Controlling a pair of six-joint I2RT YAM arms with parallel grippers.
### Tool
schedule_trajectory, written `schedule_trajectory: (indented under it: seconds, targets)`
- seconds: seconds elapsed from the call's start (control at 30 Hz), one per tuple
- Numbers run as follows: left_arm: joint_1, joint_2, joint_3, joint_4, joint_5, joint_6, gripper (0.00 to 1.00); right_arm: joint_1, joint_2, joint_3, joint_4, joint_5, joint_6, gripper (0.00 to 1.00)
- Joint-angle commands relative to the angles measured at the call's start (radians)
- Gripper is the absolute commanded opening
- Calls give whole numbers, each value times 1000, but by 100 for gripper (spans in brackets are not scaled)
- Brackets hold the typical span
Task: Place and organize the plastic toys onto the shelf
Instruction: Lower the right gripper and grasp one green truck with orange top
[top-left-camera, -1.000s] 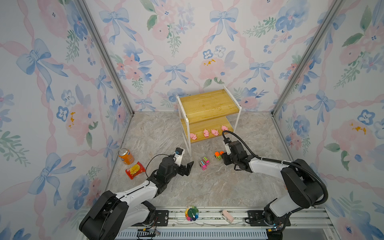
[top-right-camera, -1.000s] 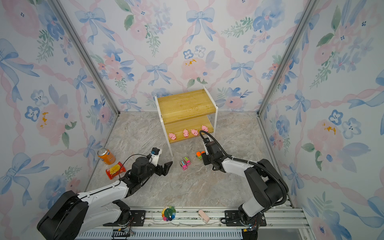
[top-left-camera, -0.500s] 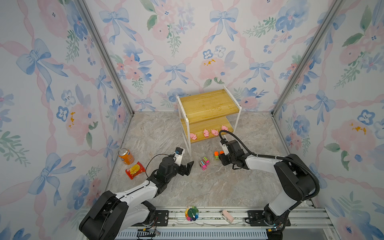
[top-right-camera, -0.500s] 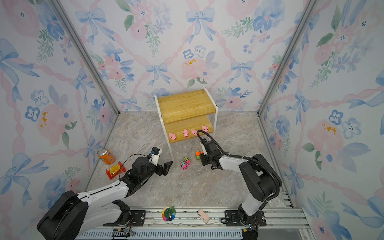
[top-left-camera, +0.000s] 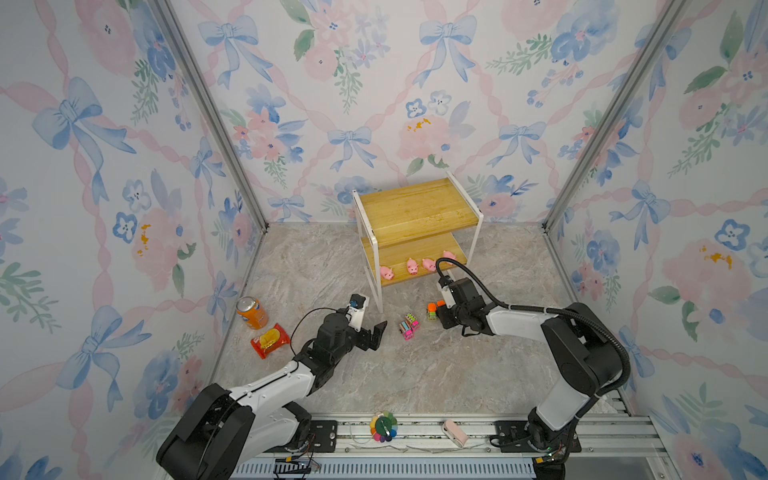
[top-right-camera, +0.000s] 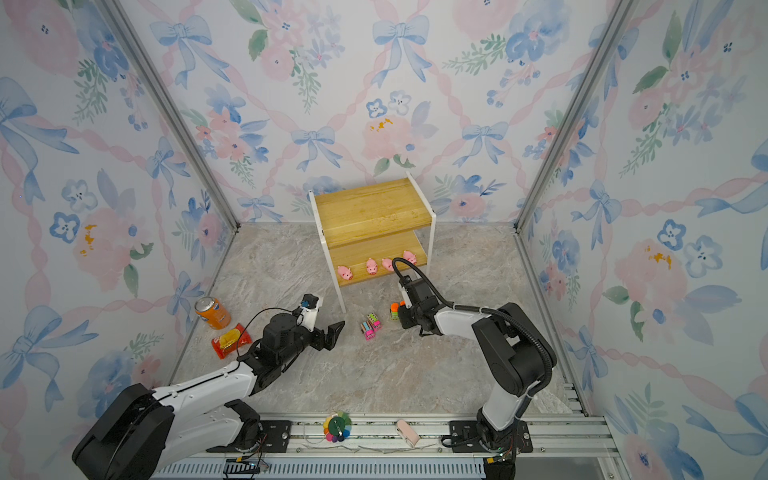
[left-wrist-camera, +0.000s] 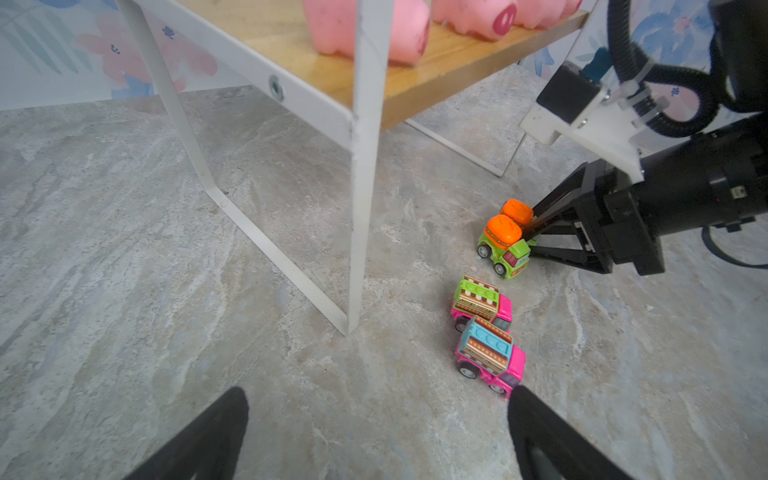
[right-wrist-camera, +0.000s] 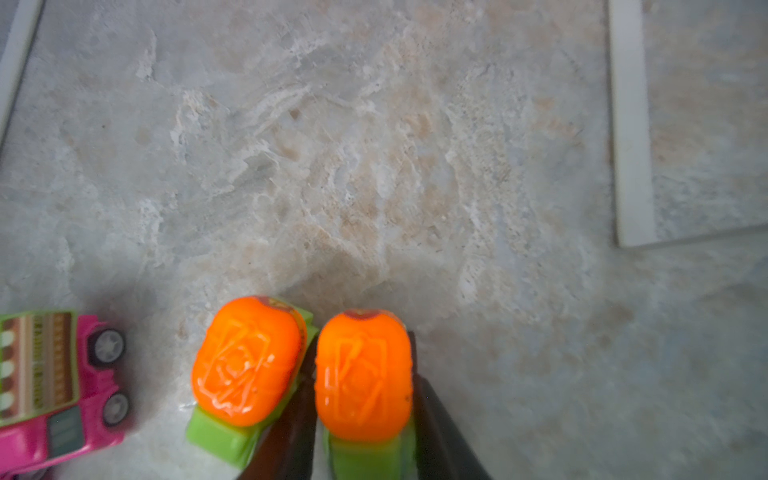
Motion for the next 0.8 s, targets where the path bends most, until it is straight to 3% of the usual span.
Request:
schedule_trajectory:
  seconds: [0.0, 0.4, 0.77]
  targets:
    - [-7, 18, 32, -7, 0, -1, 98, 9, 25, 17, -42, -29, 28, 39]
    - [-7, -2, 15, -7, -6, -6, 98, 10, -17, 6, -55, -30, 50, 30]
    - [-7, 7, 19, -6, 2, -10, 98, 37, -198, 16, -217, -23, 70, 27]
